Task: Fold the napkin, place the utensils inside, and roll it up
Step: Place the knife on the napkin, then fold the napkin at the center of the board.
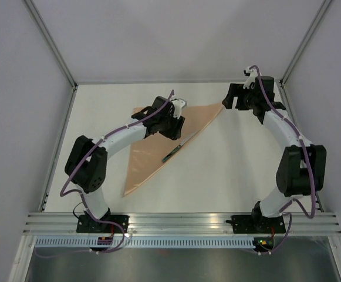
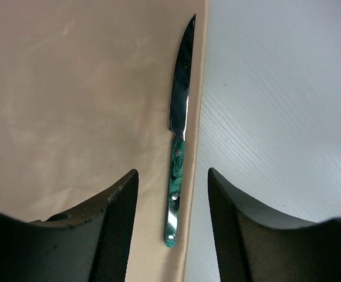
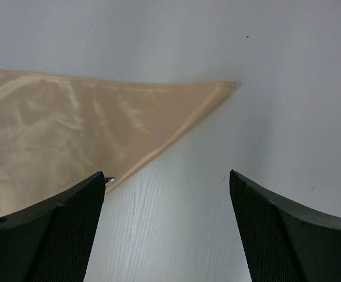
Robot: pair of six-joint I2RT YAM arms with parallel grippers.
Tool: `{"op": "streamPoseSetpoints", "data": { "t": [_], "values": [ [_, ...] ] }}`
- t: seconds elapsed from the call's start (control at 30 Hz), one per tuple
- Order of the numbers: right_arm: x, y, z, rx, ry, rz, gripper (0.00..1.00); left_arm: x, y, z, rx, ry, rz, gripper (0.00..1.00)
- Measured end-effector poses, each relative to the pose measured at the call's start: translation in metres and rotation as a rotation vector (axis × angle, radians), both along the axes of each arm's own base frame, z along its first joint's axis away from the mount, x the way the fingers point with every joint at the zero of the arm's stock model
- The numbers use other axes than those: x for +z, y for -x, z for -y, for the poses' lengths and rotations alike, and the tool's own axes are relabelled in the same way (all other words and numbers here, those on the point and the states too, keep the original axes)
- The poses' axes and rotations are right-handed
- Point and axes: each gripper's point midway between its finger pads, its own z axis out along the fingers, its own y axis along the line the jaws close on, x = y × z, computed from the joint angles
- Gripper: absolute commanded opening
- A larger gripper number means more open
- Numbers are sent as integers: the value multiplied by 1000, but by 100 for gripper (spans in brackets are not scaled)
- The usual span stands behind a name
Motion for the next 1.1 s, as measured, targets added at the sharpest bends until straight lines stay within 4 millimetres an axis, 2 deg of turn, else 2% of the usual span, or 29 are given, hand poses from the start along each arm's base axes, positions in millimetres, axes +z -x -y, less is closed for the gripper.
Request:
{"op": "streamPoseSetpoints", "data": {
  "t": [0.07, 0.2, 0.33, 0.43, 0.47, 0.6, 0.67, 0.93, 1.1],
  "values": [
    [-17, -21, -3, -8, -23, -31, 89, 22, -1, -1, 25, 35, 35, 57],
    [-73, -52, -6, -46, -69, -139, 88, 58, 6, -6, 63, 110, 91, 57],
    [-131, -71, -7, -96, -120, -246, 88, 77, 20, -14, 98, 164, 113, 58],
    [-157, -79, -6, -135, -162, -294, 87, 82, 29, -20, 115, 187, 113, 59],
    [-161, -84, -7, -143, -186, -294, 87, 83, 31, -21, 120, 192, 112, 59],
    [-153, -107, -5, -179, -248, -252, 84, 82, 38, -27, 136, 200, 109, 59],
    [-159, -111, -6, -193, -273, -254, 84, 82, 40, -28, 141, 202, 107, 59],
    [-158, -130, -13, -207, -361, -219, 77, 80, 39, -31, 158, 197, 112, 59],
    [-159, -134, -5, -242, -410, -209, 74, 78, 38, -32, 162, 192, 112, 59]
  ]
}}
